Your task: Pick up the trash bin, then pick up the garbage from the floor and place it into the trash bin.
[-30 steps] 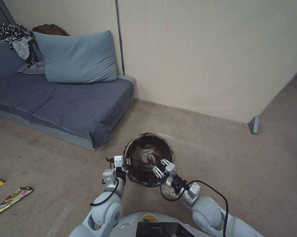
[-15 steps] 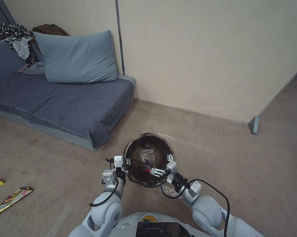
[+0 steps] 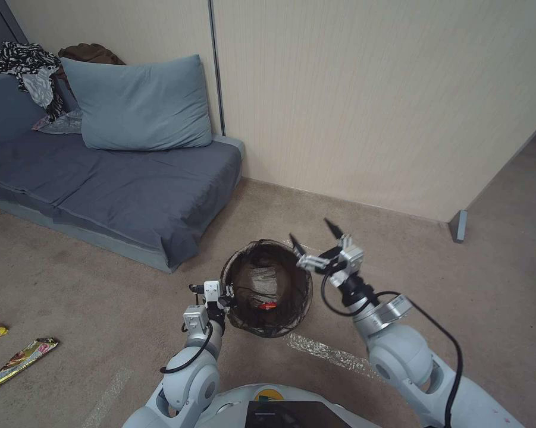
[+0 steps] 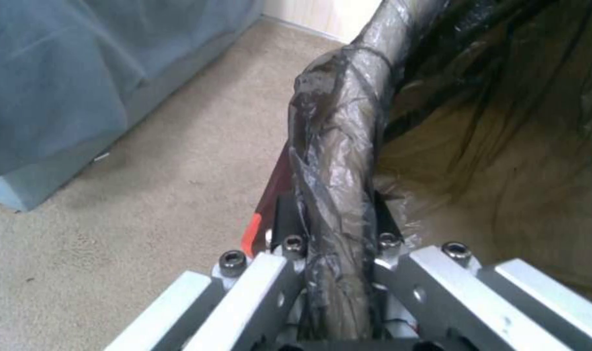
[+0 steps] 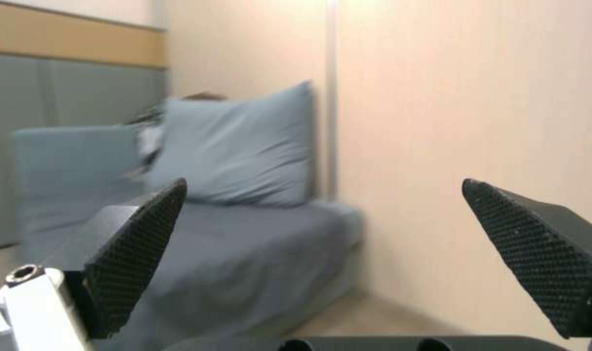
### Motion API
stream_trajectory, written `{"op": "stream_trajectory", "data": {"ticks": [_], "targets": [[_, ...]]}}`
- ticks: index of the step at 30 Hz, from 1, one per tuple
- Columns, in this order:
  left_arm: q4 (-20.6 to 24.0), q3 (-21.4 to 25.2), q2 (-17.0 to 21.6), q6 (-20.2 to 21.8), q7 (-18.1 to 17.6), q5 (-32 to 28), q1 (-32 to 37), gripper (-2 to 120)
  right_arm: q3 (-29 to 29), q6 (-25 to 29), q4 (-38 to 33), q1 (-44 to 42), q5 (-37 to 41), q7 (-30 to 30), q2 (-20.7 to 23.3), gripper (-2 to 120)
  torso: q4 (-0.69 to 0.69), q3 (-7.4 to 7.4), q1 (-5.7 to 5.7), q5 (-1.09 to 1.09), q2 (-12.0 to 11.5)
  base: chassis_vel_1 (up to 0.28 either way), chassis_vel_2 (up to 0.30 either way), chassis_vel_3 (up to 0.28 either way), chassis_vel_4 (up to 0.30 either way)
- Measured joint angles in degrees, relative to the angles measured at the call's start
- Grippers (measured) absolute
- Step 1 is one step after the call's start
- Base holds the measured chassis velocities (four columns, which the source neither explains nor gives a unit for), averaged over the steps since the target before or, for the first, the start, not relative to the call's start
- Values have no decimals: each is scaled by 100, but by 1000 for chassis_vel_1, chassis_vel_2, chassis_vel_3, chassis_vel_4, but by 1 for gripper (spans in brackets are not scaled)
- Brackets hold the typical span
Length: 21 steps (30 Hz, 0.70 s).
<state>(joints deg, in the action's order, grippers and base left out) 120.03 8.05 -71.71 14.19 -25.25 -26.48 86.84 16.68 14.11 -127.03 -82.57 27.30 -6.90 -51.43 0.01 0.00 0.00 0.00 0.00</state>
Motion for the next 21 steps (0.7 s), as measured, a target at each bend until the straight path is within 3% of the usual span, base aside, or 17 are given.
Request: {"op": "stream_trajectory", "data": {"ticks": [5, 9, 21], "targets": [[-21, 35, -21, -8, -5, 71, -1, 2, 526, -130, -52, -165, -224, -225, -190, 100, -1, 0, 0, 0, 0, 0, 0, 0, 0], [-22, 77, -32, -9, -9, 147, -7, 2, 1048, -164, 217, -377, -860, -507, -609, 100, -1, 0, 0, 0, 0, 0, 0, 0, 0], [-8, 108, -29, -13, -24, 286, -16, 2, 1412, 276, 921, -1060, -1699, -648, -1451, 100, -1, 0, 0, 0, 0, 0, 0, 0, 0]]}}
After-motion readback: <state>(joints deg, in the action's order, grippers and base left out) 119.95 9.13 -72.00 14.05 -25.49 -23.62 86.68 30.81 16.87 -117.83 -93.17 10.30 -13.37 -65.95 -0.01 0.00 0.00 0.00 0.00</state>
